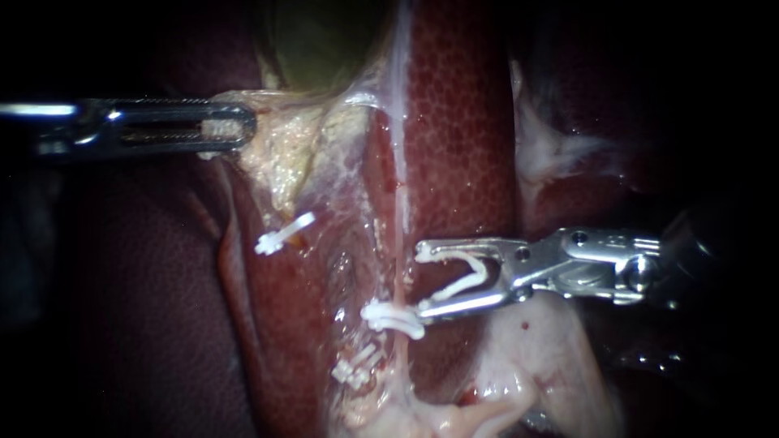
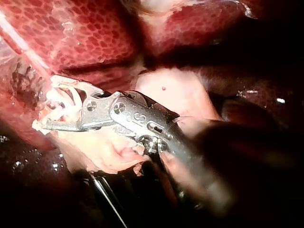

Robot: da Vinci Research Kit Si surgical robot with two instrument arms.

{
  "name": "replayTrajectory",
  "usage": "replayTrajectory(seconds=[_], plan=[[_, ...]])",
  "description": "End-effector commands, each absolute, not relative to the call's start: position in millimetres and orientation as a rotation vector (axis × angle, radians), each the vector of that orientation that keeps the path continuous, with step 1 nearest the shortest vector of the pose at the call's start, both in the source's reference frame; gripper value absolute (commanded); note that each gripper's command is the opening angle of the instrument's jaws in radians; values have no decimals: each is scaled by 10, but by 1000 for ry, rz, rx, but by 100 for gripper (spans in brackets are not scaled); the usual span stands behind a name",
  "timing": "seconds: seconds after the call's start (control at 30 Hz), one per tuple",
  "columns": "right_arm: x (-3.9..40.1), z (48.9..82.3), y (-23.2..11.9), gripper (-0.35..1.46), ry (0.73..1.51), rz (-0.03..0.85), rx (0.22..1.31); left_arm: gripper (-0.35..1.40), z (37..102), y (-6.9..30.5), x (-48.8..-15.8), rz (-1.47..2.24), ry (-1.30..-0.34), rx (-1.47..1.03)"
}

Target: Clipping third clip right tube

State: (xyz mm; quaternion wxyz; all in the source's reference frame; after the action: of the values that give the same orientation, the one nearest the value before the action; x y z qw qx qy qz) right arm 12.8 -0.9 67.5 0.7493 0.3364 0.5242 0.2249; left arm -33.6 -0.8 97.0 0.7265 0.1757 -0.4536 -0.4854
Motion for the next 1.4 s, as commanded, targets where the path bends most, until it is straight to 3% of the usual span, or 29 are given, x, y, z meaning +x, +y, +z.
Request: replayTrajectory(seconds=[0.03, 0.93, 1.4], plan=[[128, 677, -8, 53, 1146, 495, 739, -27, 970, -8, -336, -1071, -1000, 387], [177, 701, -20, 52, 1117, 581, 770, -27, 970, -10, -339, -1072, -1000, 384], [180, 705, -16, 27, 1120, 680, 828, -27, 970, -11, -340, -1073, -1000, 382]])
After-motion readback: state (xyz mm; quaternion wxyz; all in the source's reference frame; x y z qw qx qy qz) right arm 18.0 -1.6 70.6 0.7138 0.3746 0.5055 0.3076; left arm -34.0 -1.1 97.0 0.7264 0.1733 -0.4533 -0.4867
